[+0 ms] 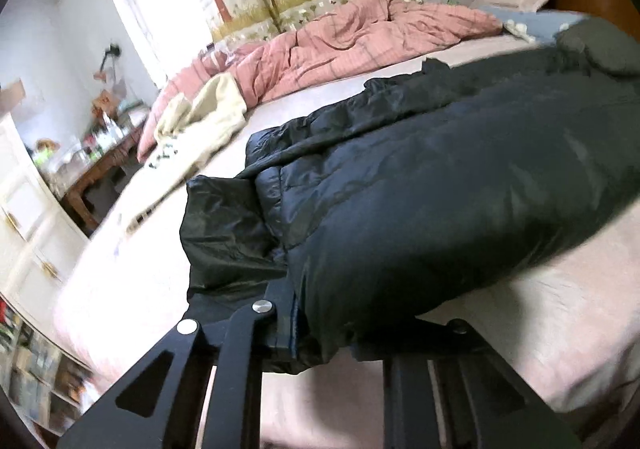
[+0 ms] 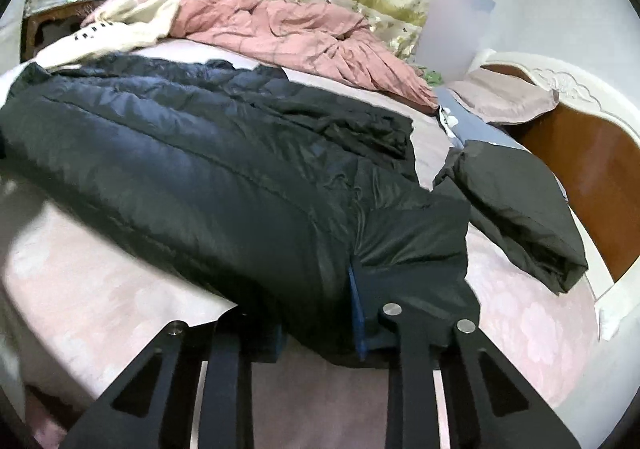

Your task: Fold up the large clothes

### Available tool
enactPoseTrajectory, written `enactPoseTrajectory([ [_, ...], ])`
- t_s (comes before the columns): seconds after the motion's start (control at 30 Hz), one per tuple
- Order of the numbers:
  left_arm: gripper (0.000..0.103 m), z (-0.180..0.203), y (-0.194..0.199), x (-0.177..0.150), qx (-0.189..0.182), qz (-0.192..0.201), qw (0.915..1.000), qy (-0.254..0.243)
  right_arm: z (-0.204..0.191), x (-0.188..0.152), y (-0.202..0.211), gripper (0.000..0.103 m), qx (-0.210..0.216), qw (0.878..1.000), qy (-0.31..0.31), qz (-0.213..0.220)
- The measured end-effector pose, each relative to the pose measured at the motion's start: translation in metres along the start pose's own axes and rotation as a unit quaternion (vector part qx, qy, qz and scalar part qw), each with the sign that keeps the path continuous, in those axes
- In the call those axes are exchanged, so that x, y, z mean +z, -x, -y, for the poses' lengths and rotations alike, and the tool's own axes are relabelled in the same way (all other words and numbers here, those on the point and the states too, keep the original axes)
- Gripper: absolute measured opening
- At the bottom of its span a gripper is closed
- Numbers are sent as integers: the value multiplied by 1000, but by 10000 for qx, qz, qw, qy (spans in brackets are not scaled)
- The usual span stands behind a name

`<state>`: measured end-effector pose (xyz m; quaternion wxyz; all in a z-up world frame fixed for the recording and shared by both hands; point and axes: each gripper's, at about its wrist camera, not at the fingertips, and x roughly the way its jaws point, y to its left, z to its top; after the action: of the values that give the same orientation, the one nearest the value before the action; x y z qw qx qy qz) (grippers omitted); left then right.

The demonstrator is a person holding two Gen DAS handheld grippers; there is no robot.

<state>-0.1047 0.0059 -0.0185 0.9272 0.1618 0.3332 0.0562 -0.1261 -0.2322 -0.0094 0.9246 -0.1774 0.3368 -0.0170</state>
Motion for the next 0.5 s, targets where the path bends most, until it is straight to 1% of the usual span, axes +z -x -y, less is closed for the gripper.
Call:
enactPoseTrajectory([
  [0.13,18,-19,30,3,-336,1,9992,199,1,-12,32,27,133,9998,95,103],
  [0.23,18,-26,48,8,-433,18,9989,163,10,-8,52,27,265,9994,-51,199],
  [0.3,18,-28,60,15,-448,142,9988,139,16,0,62,27,231,9993,-84,278],
  [0.4,18,-34,76,32,-494,387,9978,195,25,17,76,27,84,9986,-69,523],
  [0.47,19,-41,75,50,-493,548,9970,222,31,36,79,29,10,9972,11,748],
  [0.5,20,-44,69,62,-497,602,9965,289,33,50,75,31,-91,9963,84,848],
])
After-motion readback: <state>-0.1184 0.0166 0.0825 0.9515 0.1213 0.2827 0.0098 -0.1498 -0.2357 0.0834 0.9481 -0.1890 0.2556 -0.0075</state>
